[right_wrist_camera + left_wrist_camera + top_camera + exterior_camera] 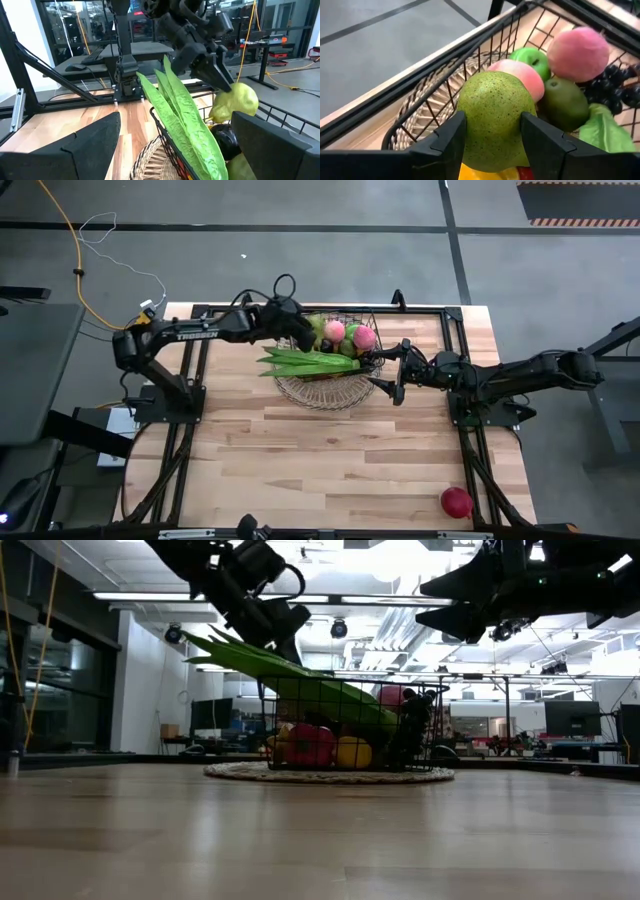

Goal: Build produce basket
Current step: Put the pear into the wire basket, then put the red pomegranate into the wire basket

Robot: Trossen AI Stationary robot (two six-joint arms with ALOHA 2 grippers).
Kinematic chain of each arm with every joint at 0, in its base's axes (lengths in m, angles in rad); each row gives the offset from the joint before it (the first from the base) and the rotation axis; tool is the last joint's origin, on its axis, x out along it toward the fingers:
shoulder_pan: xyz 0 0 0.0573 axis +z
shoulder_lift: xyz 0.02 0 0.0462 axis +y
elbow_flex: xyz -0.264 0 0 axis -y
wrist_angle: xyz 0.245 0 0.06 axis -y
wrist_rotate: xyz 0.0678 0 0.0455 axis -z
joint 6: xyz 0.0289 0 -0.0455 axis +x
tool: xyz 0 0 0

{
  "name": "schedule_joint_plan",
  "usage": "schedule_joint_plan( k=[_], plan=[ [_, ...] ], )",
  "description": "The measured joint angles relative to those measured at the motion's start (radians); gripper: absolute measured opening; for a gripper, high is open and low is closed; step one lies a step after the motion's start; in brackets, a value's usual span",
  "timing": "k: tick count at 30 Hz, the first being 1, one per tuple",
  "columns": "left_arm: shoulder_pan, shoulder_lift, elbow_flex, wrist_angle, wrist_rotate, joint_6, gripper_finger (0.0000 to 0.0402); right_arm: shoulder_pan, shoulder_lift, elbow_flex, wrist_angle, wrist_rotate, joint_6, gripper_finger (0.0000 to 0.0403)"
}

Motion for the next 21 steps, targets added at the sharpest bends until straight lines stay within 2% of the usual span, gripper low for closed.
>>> schedule_joint_plan(
  k=[4,9,15,21],
  plan=[
    [0.001,0.012,0.000,0.001,-0.009,0.020,0.0172,0.000,0.000,0.000,0.000,0.000,0.000,0.0369],
    [0.002,0.008,0.000,0.003,-0.029,0.028,0.0200,0.000,0.000,0.000,0.000,0.000,0.000,0.0369],
    [0.002,0.008,0.000,-0.016,-0.006,0.041,0.0237,0.000,0.000,0.000,0.000,0.000,0.000,0.0369],
    [0.004,-0.035,0.009,-0.014,0.035,0.056,0.0242,0.000,0.000,0.000,0.000,0.000,0.000,0.0369]
  ],
)
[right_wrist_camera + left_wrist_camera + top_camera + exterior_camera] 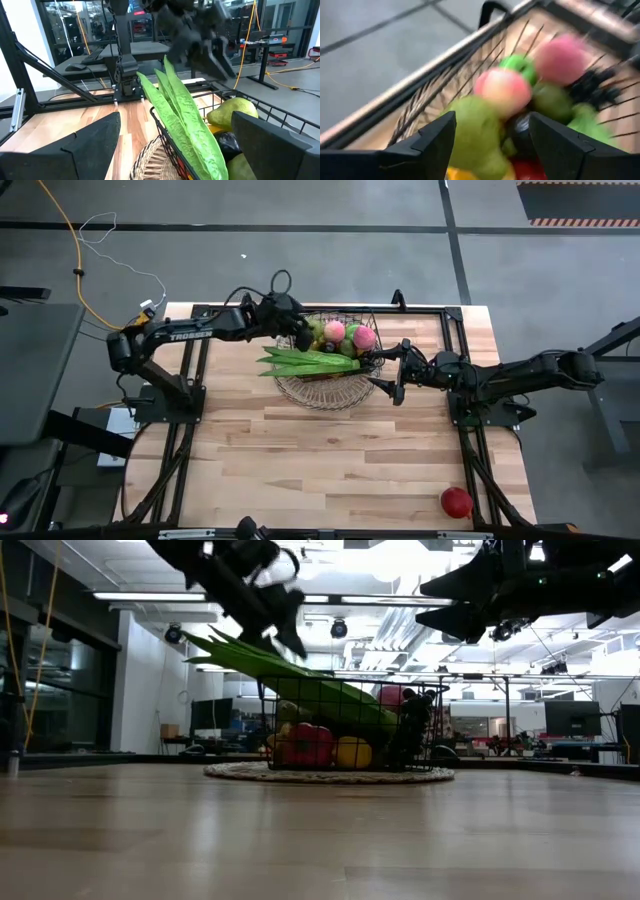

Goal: Build produce basket
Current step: Put the red pomegranate into the wire basket

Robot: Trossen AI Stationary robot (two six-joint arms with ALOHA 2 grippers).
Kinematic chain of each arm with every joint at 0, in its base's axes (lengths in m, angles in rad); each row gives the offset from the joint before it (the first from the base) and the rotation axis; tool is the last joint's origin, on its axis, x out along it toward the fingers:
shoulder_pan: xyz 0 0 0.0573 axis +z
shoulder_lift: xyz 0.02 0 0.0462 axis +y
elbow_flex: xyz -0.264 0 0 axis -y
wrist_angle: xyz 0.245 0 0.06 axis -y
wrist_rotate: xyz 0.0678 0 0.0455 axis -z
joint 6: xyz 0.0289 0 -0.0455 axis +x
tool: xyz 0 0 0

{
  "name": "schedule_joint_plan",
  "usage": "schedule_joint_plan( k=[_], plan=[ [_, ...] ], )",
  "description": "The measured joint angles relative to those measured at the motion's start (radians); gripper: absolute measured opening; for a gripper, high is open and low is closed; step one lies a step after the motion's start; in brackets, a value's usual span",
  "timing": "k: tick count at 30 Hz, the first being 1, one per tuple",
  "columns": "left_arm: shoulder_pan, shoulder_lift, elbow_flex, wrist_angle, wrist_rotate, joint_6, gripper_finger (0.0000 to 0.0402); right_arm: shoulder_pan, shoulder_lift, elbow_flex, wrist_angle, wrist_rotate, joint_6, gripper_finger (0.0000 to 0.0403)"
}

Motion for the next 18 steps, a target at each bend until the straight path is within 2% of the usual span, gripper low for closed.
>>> schedule_joint_plan(
  k=[5,8,18],
  plan=[
    [-0.036,-0.106,-0.008,0.026,0.033,0.015,0.0241,0.000,0.000,0.000,-0.013,0.000,0.000,0.0369],
    [-0.097,-0.195,-0.061,0.106,0.032,0.021,0.0242,0.000,0.000,0.000,-0.030,0.000,0.000,0.0369],
    [-0.395,-0.509,-0.482,0.612,-0.029,0.143,0.0241,0.000,0.000,0.000,-0.037,0.000,0.000,0.0369]
  ],
)
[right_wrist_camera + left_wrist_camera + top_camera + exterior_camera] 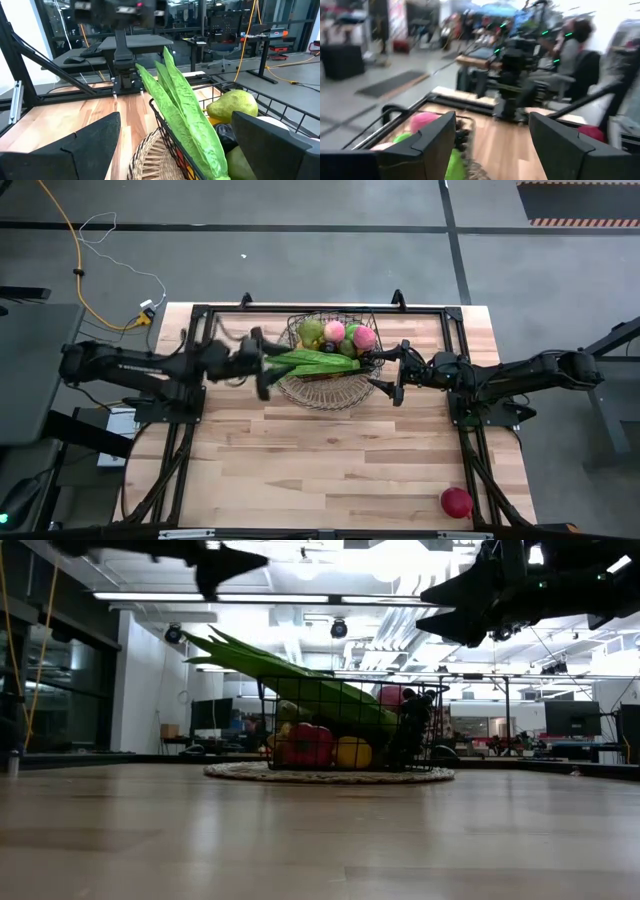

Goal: Build produce basket
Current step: Put the red pomegranate into the wire basket

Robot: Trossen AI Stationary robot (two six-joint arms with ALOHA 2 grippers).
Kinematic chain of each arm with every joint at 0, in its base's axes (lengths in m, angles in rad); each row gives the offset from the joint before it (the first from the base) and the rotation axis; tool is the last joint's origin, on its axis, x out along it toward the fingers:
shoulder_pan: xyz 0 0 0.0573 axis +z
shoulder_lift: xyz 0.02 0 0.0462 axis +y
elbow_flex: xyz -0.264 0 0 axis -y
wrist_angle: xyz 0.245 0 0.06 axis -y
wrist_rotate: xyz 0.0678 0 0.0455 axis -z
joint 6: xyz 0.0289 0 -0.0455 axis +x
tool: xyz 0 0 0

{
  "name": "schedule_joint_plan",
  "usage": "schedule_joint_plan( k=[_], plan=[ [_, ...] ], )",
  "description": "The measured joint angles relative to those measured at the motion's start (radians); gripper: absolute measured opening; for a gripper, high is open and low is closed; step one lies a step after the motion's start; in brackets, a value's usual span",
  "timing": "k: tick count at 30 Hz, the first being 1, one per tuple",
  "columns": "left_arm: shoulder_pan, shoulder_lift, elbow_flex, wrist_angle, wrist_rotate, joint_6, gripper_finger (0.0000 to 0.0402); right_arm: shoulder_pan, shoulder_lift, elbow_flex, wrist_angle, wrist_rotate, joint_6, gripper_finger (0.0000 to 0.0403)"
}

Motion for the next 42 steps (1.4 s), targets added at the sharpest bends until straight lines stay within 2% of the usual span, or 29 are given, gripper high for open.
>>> schedule_joint_plan(
  k=[7,12,30,34,37,42],
  plan=[
    [-0.117,-0.109,-0.262,0.277,-0.014,0.041,0.0241,0.000,0.000,0.000,0.001,0.000,0.002,0.0369],
    [-0.138,-0.118,-0.335,0.379,-0.078,0.043,0.0241,0.000,0.000,0.000,0.017,0.000,0.001,0.0369],
    [-0.126,-0.121,-0.338,0.357,-0.051,0.044,0.0241,0.000,0.000,0.000,0.023,0.000,0.000,0.0369],
    [-0.126,-0.121,-0.337,0.349,-0.088,0.043,0.0241,0.000,0.000,0.000,0.023,0.000,0.000,0.0369],
    [-0.126,-0.144,-0.337,0.289,-0.133,0.054,0.0241,0.000,0.000,0.000,0.023,0.000,0.000,0.0369],
    [-0.126,-0.265,-0.337,0.133,-0.132,0.103,0.0238,0.000,0.000,0.000,0.014,0.000,0.001,0.0369]
  ],
)
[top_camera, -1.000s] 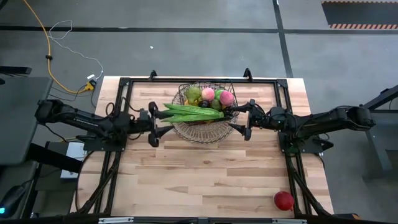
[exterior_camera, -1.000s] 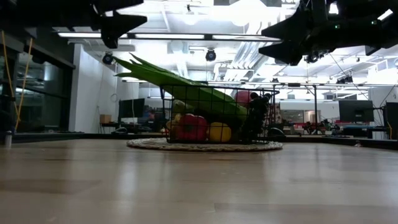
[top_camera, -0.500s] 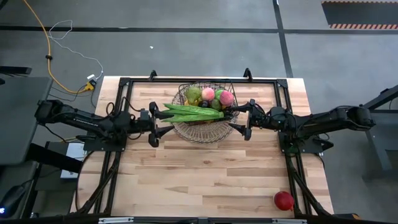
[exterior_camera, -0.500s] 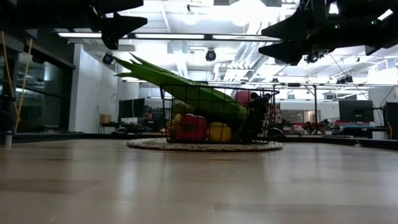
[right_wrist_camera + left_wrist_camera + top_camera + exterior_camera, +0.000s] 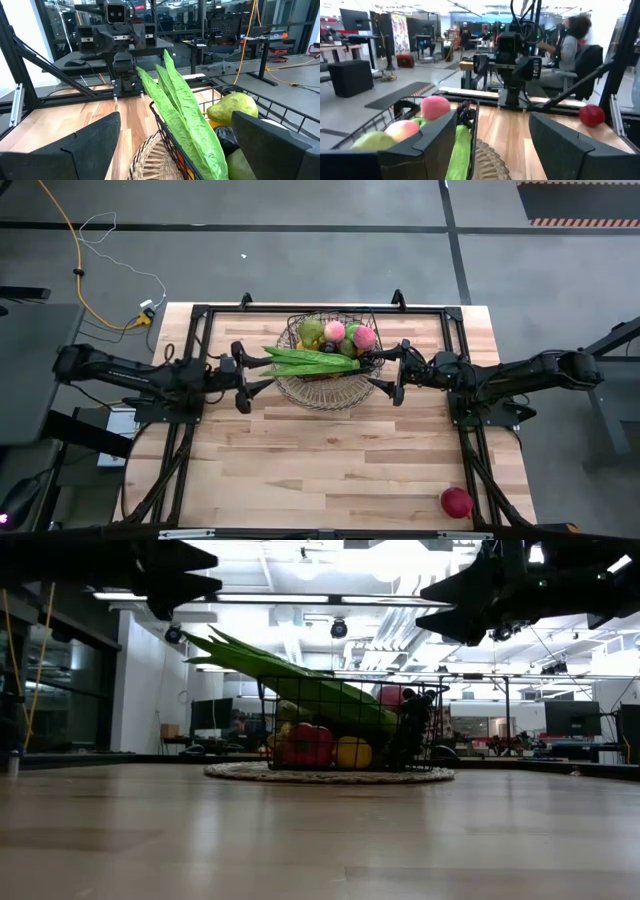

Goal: Build produce basket
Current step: Put the red pomegranate into the wire basket

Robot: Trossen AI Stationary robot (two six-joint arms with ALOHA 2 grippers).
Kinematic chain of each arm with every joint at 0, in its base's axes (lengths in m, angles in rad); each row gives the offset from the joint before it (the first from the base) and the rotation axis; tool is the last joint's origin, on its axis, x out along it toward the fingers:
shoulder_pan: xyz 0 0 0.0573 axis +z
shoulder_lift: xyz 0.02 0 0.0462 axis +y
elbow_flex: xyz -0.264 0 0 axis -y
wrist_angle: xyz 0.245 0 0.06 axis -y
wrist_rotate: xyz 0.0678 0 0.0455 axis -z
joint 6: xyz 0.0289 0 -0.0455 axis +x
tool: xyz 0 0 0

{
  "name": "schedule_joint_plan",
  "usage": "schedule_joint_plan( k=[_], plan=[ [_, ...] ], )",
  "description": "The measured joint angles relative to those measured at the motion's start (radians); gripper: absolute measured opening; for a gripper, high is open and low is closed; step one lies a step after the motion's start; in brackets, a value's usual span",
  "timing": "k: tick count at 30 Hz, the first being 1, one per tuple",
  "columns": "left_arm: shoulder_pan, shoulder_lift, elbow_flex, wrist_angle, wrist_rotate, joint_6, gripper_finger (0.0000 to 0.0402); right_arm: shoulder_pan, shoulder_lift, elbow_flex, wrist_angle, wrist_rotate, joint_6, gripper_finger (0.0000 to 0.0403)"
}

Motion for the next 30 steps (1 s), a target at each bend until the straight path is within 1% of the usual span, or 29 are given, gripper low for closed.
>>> schedule_joint_plan(
  k=[4,7,10,12,13,14,16,18,20,22,24,27,30],
  plan=[
    [0.000,-0.097,0.000,-0.110,0.001,-0.032,0.0218,0.000,0.000,0.000,0.000,0.000,0.001,0.0369],
    [-0.002,-0.125,0.000,-0.127,0.005,-0.050,0.0201,0.000,0.000,0.000,0.009,0.000,0.021,0.0369],
    [-0.002,-0.127,0.000,-0.125,0.011,-0.051,0.0193,0.001,0.000,0.013,0.031,-0.003,0.111,0.0369],
    [-0.002,-0.127,0.000,-0.123,0.011,-0.051,0.0191,0.012,-0.002,0.051,-0.001,-0.036,0.169,0.0369],
    [-0.002,-0.125,0.000,-0.122,0.010,-0.051,0.0191,0.022,-0.003,0.077,-0.045,-0.056,0.191,0.0369],
    [-0.002,-0.124,0.000,-0.123,0.010,-0.051,0.0191,0.038,-0.003,0.109,-0.118,-0.074,0.212,0.0369],
    [-0.002,-0.123,0.000,-0.124,0.010,-0.051,0.0191,0.075,-0.002,0.189,-0.334,-0.083,0.253,0.0369],
    [-0.002,-0.124,0.000,-0.124,0.008,-0.051,0.0191,0.122,0.003,0.290,-0.603,-0.071,0.305,0.0369],
    [-0.002,-0.124,0.000,-0.128,0.008,-0.051,0.0191,0.177,0.025,0.387,-0.880,-0.034,0.385,0.0369],
    [-0.002,-0.124,0.000,-0.129,0.008,-0.051,0.0191,0.234,0.057,0.463,-1.141,-0.024,0.513,0.0369],
    [-0.002,-0.124,0.000,-0.132,0.008,-0.051,0.0191,0.297,0.093,0.526,-1.343,-0.035,0.684,0.0369],
    [-0.002,-0.124,0.000,-0.137,0.008,-0.052,0.0191,0.412,0.151,0.574,-1.575,-0.113,0.959,0.0369],
    [-0.002,-0.124,0.000,-0.137,0.008,-0.055,0.0191,0.540,0.206,0.594,-1.666,-0.216,1.191,0.0369]
  ],
)
